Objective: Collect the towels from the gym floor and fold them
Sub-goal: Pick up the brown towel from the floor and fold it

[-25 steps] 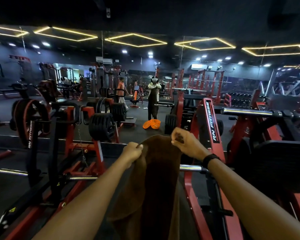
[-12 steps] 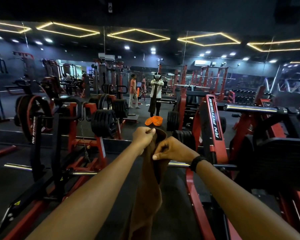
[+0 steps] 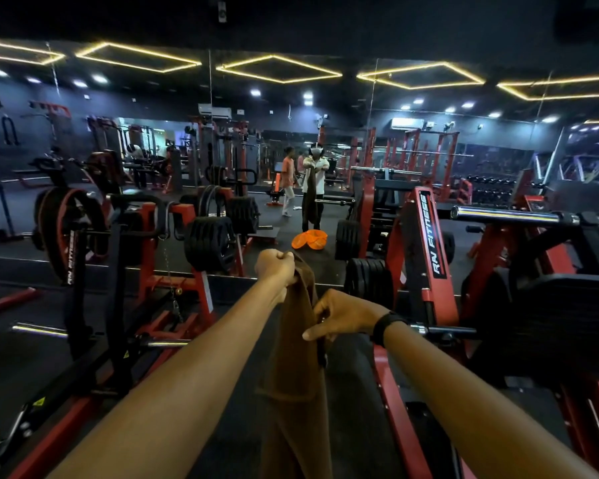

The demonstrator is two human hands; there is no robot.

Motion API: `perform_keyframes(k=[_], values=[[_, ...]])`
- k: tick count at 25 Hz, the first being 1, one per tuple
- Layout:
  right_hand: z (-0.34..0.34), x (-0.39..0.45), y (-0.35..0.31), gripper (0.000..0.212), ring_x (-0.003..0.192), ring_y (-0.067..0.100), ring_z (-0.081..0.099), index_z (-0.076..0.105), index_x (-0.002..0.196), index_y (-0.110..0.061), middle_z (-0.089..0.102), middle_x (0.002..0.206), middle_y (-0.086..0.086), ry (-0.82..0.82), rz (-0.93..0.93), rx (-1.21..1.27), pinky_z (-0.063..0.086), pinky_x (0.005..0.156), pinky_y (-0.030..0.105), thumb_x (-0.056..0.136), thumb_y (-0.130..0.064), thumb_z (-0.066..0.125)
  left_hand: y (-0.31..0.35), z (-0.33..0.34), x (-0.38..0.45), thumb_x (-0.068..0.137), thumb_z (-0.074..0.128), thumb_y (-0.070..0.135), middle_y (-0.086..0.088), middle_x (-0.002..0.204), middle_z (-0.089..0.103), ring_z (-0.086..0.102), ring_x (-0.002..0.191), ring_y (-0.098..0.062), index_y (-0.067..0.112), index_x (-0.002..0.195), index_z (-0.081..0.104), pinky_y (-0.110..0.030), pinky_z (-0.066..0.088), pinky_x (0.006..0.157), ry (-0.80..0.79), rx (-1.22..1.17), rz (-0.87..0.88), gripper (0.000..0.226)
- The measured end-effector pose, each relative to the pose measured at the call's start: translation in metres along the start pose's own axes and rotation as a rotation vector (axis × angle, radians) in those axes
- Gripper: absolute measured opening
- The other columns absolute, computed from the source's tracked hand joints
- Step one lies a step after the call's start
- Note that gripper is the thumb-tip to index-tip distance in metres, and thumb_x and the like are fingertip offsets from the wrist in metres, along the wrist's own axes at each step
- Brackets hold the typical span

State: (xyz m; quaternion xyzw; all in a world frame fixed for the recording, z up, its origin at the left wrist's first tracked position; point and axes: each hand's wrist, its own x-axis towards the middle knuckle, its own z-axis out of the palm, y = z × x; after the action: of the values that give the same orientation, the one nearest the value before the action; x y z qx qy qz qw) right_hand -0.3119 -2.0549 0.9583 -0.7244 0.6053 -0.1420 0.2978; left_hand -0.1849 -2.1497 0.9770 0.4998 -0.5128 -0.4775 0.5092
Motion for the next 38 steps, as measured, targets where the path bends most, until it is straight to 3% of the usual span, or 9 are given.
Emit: perform_keyframes(k=[5, 10, 15, 20, 22, 26, 29, 34, 38], values=[[-0.019, -0.011, 0.01, 0.024, 0.059, 0.014, 0.051, 0.058, 0.065, -0.006, 0.055, 0.064, 0.008, 0.314, -0.018, -0.139, 0.043, 0.058, 0.023, 0.085, -0.02, 0.064, 0.007, -0.024, 0.002, 0.092, 0.059, 0.01, -0.008, 0.086, 0.062, 0.067, 0.073, -0.02, 0.012, 0.088, 0.056, -0.032, 0.059, 0.064, 0.082, 0.256, 0.19, 0.005], [-0.028, -0.023, 0.014, 0.021, 0.058, 0.008, 0.047, 0.051, 0.066, -0.014, 0.051, 0.065, -0.003, 0.356, -0.1, -0.192, 0.04, 0.058, 0.021, 0.079, -0.014, 0.067, 0.023, -0.028, 0.003, 0.095, 0.051, 0.005, -0.006, 0.081, 0.062, 0.064, 0.053, -0.015, 0.01, 0.094, 0.061, -0.021, 0.051, 0.04, 0.02, 0.387, 0.291, 0.012], [-0.02, -0.028, 0.022, 0.007, 0.065, 0.005, 0.054, 0.064, 0.084, -0.013, 0.06, 0.078, 0.0, 0.252, -0.061, -0.208, 0.045, 0.06, 0.018, 0.087, -0.019, 0.066, 0.033, -0.018, 0.004, 0.097, 0.04, 0.0, -0.01, 0.083, 0.058, 0.053, 0.061, -0.017, 0.015, 0.075, 0.062, -0.025, 0.042, 0.046, -0.099, 0.188, 0.061, 0.034], [-0.02, -0.034, 0.032, 0.026, 0.062, 0.015, 0.054, 0.063, 0.077, -0.001, 0.062, 0.077, 0.012, 0.35, -0.078, -0.364, 0.048, 0.061, 0.026, 0.091, -0.023, 0.059, 0.04, -0.027, -0.001, 0.086, 0.067, 0.005, -0.008, 0.075, 0.062, 0.061, 0.067, -0.015, 0.006, 0.085, 0.065, -0.025, 0.055, 0.053, -0.328, 0.072, -0.078, 0.002], [-0.021, -0.039, 0.038, 0.028, 0.06, 0.014, 0.054, 0.064, 0.077, -0.001, 0.063, 0.076, 0.012, 0.362, -0.091, -0.382, 0.046, 0.058, 0.021, 0.091, -0.024, 0.058, 0.042, -0.031, -0.002, 0.079, 0.07, -0.005, -0.009, 0.077, 0.063, 0.063, 0.071, -0.015, 0.002, 0.088, 0.066, -0.025, 0.058, 0.056, -0.395, 0.046, -0.084, 0.012], [-0.016, -0.039, 0.04, 0.03, 0.054, 0.012, 0.045, 0.058, 0.068, 0.0, 0.052, 0.064, 0.01, 0.349, -0.112, -0.388, 0.038, 0.052, 0.021, 0.089, -0.021, 0.06, 0.046, -0.03, -0.009, 0.08, 0.063, -0.01, -0.005, 0.08, 0.061, 0.062, 0.075, -0.014, 0.004, 0.081, 0.067, -0.019, 0.053, 0.052, -0.339, 0.356, 0.165, 0.014], [-0.011, -0.032, 0.036, 0.025, 0.05, 0.012, 0.036, 0.046, 0.06, -0.008, 0.042, 0.059, 0.007, 0.404, -0.173, -0.337, 0.034, 0.052, 0.033, 0.081, -0.009, 0.059, 0.045, -0.027, -0.009, 0.082, 0.06, -0.008, 0.001, 0.083, 0.061, 0.057, 0.083, -0.011, 0.008, 0.082, 0.072, -0.022, 0.049, 0.066, -0.209, 0.67, 0.411, 0.02], [-0.015, -0.031, 0.022, 0.013, 0.054, 0.002, 0.048, 0.057, 0.101, -0.019, 0.05, 0.069, -0.007, 0.323, -0.118, -0.216, 0.042, 0.051, 0.014, 0.09, -0.011, 0.058, 0.038, -0.03, 0.001, 0.082, 0.057, -0.012, -0.005, 0.098, 0.066, 0.061, 0.095, -0.017, 0.009, 0.085, 0.073, -0.027, 0.051, 0.077, -0.102, 0.74, 0.494, 0.026], [-0.022, -0.027, 0.024, 0.02, 0.062, 0.008, 0.052, 0.065, 0.076, -0.008, 0.06, 0.077, 0.005, 0.274, -0.021, -0.407, 0.05, 0.06, 0.024, 0.088, -0.024, 0.066, 0.036, -0.032, 0.004, 0.082, 0.056, -0.013, -0.01, 0.114, 0.066, 0.059, 0.109, -0.021, 0.007, 0.088, 0.073, -0.028, 0.051, 0.08, -0.067, 0.735, 0.513, 0.027]])
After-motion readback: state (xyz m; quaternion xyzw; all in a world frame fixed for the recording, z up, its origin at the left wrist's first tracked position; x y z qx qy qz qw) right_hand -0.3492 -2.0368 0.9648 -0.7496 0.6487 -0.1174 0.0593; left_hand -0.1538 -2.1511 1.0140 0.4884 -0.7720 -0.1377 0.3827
